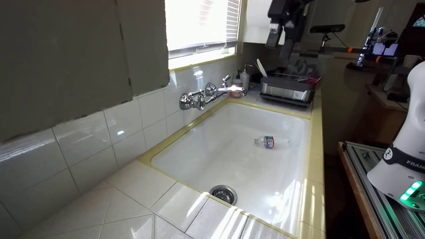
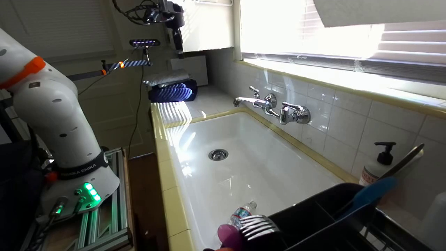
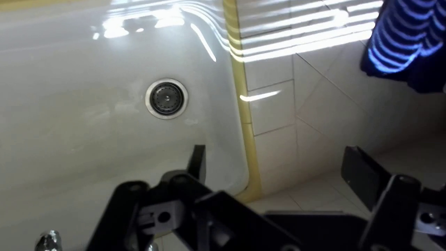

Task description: Remove the hanger from the side of the upper cabinet and put it on the left side of the counter.

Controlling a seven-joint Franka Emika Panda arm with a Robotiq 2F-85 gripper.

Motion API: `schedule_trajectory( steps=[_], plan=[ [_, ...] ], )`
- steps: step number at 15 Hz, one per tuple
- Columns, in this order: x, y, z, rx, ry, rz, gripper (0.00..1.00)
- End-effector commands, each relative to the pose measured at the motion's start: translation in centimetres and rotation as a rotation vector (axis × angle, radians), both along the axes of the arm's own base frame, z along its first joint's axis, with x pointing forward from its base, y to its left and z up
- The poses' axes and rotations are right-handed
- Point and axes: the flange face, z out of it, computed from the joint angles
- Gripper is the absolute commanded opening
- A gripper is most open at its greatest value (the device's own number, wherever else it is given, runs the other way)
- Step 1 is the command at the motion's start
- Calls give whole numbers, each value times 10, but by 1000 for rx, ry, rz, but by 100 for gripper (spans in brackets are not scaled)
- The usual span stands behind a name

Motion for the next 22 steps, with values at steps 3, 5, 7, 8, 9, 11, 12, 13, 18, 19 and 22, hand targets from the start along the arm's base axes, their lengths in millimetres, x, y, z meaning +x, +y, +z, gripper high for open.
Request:
schedule_trajectory(
  steps=[3,5,7,8,9,11,12,13,18,19,22],
  plan=[
    [33,20,47,90,-182,134,100],
    [36,23,63,80,-205,251,100],
    [32,21,61,57,-216,211,100],
    [33,22,66,57,-226,223,100],
    [33,21,66,57,-226,222,100],
    [33,21,64,56,-223,222,100],
    [33,21,64,56,-223,222,100],
    [33,21,64,56,-222,222,100],
    [50,34,94,45,-308,258,100],
    [57,36,104,40,-336,265,100],
    [83,42,130,36,-417,283,100]
  ],
)
